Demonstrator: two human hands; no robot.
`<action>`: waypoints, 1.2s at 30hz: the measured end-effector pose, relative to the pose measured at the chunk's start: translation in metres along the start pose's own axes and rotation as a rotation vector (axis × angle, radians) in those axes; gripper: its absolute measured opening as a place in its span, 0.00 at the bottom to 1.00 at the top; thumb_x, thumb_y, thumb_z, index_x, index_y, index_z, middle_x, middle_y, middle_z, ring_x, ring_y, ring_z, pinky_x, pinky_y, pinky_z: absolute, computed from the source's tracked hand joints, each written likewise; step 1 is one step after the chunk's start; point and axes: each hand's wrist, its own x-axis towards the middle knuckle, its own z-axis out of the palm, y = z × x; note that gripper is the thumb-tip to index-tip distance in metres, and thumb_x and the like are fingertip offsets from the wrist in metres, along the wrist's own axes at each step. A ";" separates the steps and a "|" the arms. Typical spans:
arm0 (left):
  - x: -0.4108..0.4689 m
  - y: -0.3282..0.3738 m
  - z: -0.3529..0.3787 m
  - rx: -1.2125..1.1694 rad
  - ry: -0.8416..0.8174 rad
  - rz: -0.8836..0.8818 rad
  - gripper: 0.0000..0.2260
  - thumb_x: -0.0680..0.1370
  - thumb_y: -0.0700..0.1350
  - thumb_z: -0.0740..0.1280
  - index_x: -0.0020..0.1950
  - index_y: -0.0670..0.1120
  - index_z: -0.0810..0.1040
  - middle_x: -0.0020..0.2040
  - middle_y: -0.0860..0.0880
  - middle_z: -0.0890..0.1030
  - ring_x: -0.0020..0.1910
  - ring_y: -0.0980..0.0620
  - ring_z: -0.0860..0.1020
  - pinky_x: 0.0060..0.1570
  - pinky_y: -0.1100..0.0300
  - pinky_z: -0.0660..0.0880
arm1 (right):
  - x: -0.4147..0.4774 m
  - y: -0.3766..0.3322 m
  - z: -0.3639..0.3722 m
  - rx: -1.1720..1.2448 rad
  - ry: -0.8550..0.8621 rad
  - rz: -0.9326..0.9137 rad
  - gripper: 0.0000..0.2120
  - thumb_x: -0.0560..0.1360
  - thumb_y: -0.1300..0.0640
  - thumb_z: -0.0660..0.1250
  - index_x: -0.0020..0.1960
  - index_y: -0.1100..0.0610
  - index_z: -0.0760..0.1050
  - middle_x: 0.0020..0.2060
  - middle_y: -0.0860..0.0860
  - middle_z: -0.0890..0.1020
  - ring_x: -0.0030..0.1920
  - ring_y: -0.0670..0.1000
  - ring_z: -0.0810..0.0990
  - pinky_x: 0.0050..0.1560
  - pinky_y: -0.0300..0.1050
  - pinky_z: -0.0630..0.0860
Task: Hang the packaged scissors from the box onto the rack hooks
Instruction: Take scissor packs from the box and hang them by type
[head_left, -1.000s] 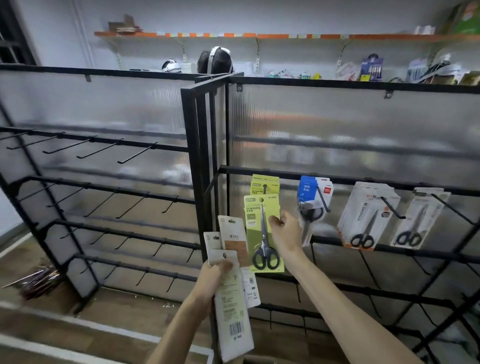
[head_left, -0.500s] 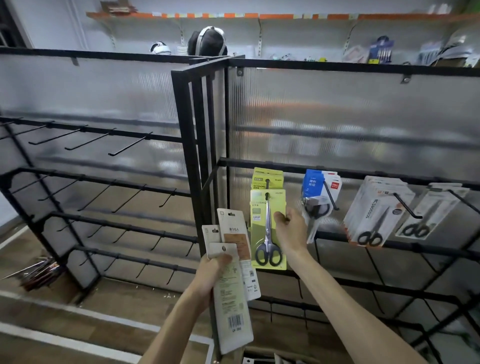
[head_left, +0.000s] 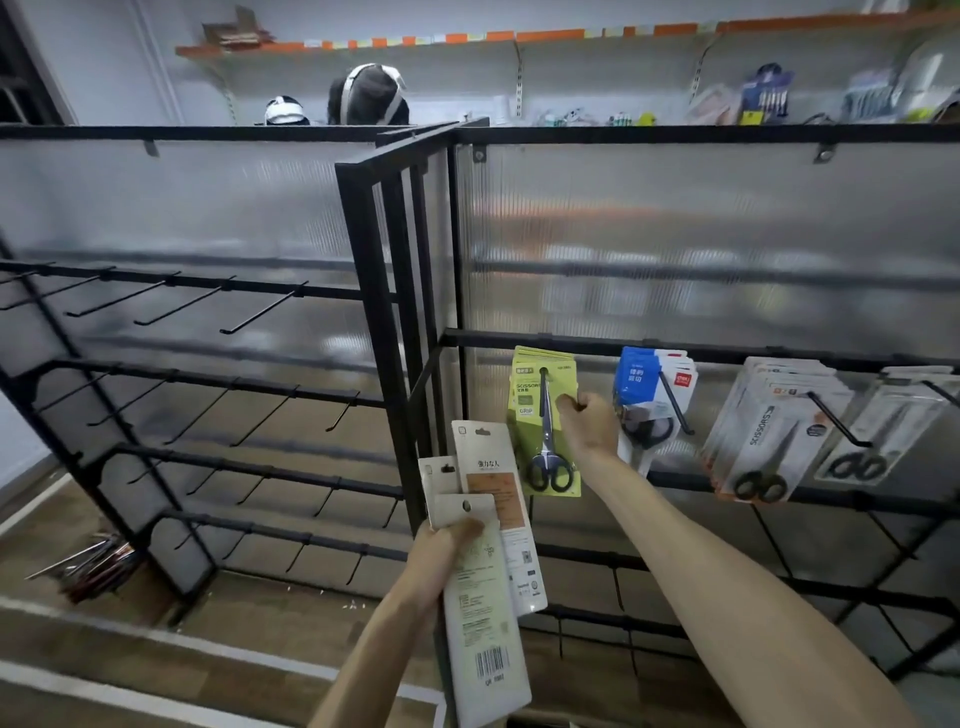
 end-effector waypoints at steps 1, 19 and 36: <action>-0.002 0.001 0.002 -0.002 -0.008 0.001 0.10 0.81 0.39 0.66 0.60 0.41 0.81 0.51 0.40 0.87 0.50 0.39 0.86 0.54 0.42 0.82 | 0.000 0.001 0.000 -0.015 -0.004 0.010 0.09 0.81 0.54 0.63 0.47 0.59 0.76 0.40 0.54 0.79 0.41 0.52 0.77 0.38 0.44 0.68; -0.037 -0.002 0.049 -0.028 -0.159 -0.042 0.12 0.80 0.38 0.65 0.62 0.41 0.80 0.53 0.38 0.86 0.53 0.37 0.85 0.58 0.40 0.79 | -0.125 0.039 -0.091 0.273 -0.377 0.158 0.11 0.77 0.60 0.71 0.59 0.52 0.81 0.52 0.48 0.86 0.55 0.50 0.84 0.61 0.52 0.78; -0.072 -0.011 0.087 0.008 -0.245 0.042 0.12 0.80 0.39 0.67 0.59 0.33 0.80 0.52 0.30 0.82 0.46 0.36 0.82 0.47 0.46 0.80 | -0.189 0.024 -0.123 0.160 -0.335 0.163 0.20 0.76 0.41 0.70 0.59 0.54 0.74 0.55 0.51 0.82 0.54 0.47 0.82 0.52 0.41 0.77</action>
